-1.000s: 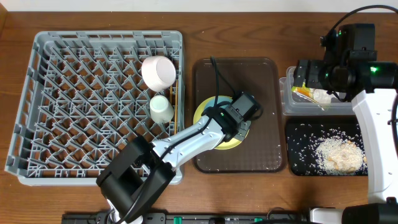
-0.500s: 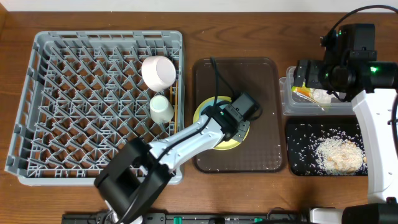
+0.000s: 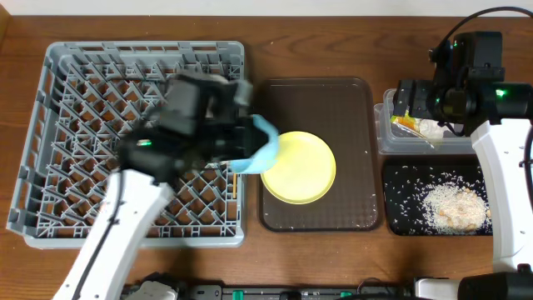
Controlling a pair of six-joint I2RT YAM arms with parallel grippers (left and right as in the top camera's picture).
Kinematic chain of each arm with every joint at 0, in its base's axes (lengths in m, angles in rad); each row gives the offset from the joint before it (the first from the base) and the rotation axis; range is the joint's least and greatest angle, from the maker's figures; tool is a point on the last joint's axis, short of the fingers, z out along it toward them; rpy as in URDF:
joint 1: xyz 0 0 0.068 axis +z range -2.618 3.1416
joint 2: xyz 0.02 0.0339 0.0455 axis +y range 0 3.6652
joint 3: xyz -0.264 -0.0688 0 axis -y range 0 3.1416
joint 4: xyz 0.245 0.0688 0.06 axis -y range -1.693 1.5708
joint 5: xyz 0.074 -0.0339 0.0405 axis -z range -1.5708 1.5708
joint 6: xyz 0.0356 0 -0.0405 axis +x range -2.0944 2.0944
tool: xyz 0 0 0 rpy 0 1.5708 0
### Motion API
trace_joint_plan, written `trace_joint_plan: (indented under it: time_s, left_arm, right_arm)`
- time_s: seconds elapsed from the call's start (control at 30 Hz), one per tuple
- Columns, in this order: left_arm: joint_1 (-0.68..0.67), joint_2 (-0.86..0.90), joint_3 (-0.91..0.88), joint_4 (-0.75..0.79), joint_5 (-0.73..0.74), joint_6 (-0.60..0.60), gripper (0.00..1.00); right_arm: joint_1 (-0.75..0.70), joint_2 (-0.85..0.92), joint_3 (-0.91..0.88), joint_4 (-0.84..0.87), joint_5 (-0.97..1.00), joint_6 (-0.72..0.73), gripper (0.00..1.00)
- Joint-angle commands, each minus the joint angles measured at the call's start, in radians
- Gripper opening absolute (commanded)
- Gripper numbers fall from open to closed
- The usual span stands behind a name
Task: Sort waste into correct bins and load items into the dishwasher rack
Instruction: 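Lift the blue bowl off the yellow plate and carry it to the rack, then lower the blue bowl into the front of the dish rack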
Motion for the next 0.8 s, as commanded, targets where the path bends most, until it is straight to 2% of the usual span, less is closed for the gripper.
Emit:
trace_joint_plan:
  time_s: [0.0, 0.13, 0.2, 0.5, 0.77]
  left_arm:
    - [0.109, -0.006, -0.057, -0.035, 0.285, 0.084, 0.06]
    - [0.202, 0.0, -0.151, -0.013, 0.539, 0.167, 0.06]
    - [0.246, 0.0, -0.197, 0.021, 0.594, 0.169, 0.06]
    - [0.496, 0.0, -0.385, 0.082, 0.645, 0.169, 0.06]
    - [0.594, 0.005, -0.549, 0.171, 0.653, 0.164, 0.06]
  right_arm:
    - [0.007, 0.002, 0.005, -0.002, 0.002, -0.011, 0.99]
    - [0.007, 0.002, 0.005, -0.002, 0.002, -0.011, 0.99]
    - [0.007, 0.002, 0.005, -0.002, 0.002, -0.011, 0.99]
    - [0.007, 0.002, 0.005, -0.002, 0.002, -0.011, 0.99]
    - [0.007, 0.002, 0.005, -0.002, 0.002, -0.011, 0.99]
